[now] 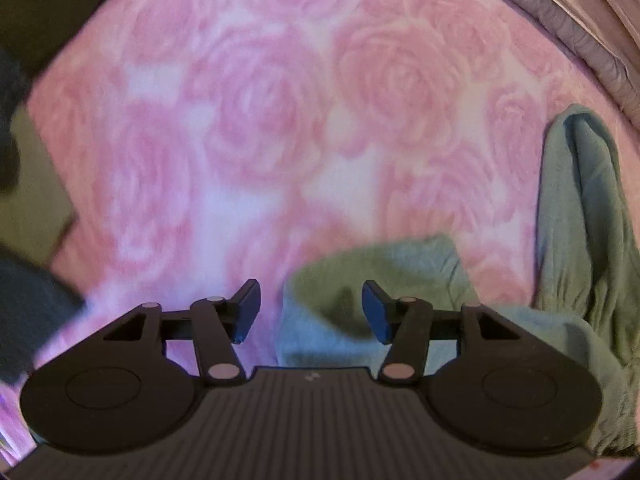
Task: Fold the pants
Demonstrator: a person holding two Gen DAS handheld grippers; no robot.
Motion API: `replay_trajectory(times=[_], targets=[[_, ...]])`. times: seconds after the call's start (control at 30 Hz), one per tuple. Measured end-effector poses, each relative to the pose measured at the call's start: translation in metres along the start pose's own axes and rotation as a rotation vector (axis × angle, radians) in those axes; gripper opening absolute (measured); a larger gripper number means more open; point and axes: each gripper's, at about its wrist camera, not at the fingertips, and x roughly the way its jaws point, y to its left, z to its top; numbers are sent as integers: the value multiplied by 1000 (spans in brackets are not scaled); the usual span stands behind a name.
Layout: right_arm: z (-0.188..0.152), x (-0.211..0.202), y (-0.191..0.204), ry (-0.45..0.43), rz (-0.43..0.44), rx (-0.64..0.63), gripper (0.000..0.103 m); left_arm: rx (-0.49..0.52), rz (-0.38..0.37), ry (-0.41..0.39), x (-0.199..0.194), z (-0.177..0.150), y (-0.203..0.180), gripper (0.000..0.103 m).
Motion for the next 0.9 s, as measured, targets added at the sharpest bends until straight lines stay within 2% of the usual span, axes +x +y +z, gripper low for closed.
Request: replay_trajectory(times=[0.07,0.1,0.13,0.17,0.2,0.23,0.3,0.37,0.43,0.47,0.53,0.6,0.67,0.77,0.8,0.83,0.9], targets=[[-2,6,-12,2,83,77,49,59,35,38,12,7,-9,53],[-2,7,-14,2,118,88,22,96,55,55,19,6,-15,51],[-1,4,-14,-1,149,92,10,121,70,72,26,5,-17,46],[0,-2,-12,-13,151,80,9,137,79,79,31,1,-20,44],[3,-9,-8,-34,163,53,6,151,75,57,28,-4,-24,26],[5,-21,0,-61,182,0,5,165,52,45,24,-8,-27,3],[12,-47,23,-125,220,-117,4,167,57,-7,8,-15,-28,3],[18,-84,52,-206,325,-243,3,103,7,-110,-25,-15,-19,3],[18,-121,76,-256,413,-355,2,17,-87,-232,-68,-17,-7,3],[16,-141,83,-271,462,-410,2,-6,-103,-304,-91,-21,-4,3],[8,-172,82,-286,518,-483,2,-27,-125,-449,-144,-42,9,3],[4,-199,64,-273,572,-530,2,-93,-117,-523,-179,-66,30,3],[-3,-204,42,-227,538,-551,2,-156,-90,-543,-201,-100,57,4],[-13,-183,-2,-148,369,-526,2,-167,21,-460,-192,-139,72,9],[-13,-172,-18,-127,300,-502,2,-189,37,-413,-183,-153,76,10],[-10,-158,-34,-91,190,-476,3,-203,55,-377,-174,-164,79,14],[-2,-131,-58,-79,-11,-425,5,-227,144,-287,-152,-188,77,15]])
